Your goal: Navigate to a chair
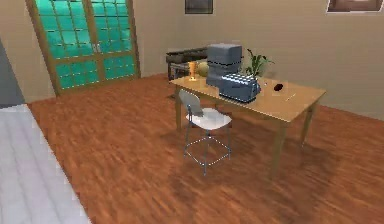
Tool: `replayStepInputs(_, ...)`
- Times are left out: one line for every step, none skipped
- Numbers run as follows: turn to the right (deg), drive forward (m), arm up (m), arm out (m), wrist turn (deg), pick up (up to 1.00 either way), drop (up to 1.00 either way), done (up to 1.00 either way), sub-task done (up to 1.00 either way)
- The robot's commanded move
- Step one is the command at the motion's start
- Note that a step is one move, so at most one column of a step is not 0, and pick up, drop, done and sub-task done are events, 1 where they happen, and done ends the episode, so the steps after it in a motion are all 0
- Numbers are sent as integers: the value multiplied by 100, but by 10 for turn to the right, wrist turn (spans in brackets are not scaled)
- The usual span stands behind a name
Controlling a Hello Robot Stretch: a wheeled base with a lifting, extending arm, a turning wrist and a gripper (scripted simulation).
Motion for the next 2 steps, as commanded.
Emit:
replayStepInputs(0,70,0,0,0,0,0,0,0)
replayStepInputs(0,0,0,0,0,0,0,100,0)
